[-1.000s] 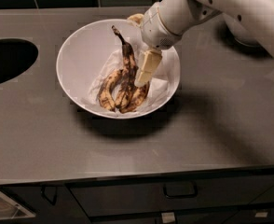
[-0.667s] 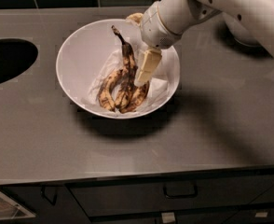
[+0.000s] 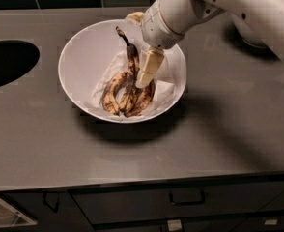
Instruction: Pick banana from white bowl
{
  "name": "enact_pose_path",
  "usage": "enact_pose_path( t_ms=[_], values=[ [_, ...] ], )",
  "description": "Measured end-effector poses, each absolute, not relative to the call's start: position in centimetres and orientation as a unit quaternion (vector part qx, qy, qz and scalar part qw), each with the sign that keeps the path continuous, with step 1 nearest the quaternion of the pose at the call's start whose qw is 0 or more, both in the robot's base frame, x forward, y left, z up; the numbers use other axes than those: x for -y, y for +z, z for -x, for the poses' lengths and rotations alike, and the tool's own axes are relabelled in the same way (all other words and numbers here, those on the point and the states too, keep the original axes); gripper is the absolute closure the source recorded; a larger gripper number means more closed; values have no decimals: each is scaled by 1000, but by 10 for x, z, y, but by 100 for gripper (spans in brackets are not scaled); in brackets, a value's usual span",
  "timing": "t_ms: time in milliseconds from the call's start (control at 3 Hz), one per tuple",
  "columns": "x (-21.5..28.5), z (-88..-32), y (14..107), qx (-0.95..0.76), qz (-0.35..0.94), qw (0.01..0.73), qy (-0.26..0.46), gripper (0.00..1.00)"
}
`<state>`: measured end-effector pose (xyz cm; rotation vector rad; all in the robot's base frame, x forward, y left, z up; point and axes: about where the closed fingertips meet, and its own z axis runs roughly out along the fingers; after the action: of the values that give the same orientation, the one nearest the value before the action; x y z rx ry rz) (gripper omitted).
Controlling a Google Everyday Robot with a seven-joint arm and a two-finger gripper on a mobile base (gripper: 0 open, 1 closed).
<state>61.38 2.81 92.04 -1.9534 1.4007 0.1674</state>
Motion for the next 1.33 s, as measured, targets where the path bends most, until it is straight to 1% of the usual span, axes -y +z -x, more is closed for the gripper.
enact_pose_path(
  t_ms=[333, 1000, 1333],
  values=[
    [-35, -614, 921, -534, 763, 359, 68, 0],
    [-38, -618, 919, -529, 765, 360, 74, 13],
    [-34, -618, 920, -529, 761, 367, 78, 13]
  ],
)
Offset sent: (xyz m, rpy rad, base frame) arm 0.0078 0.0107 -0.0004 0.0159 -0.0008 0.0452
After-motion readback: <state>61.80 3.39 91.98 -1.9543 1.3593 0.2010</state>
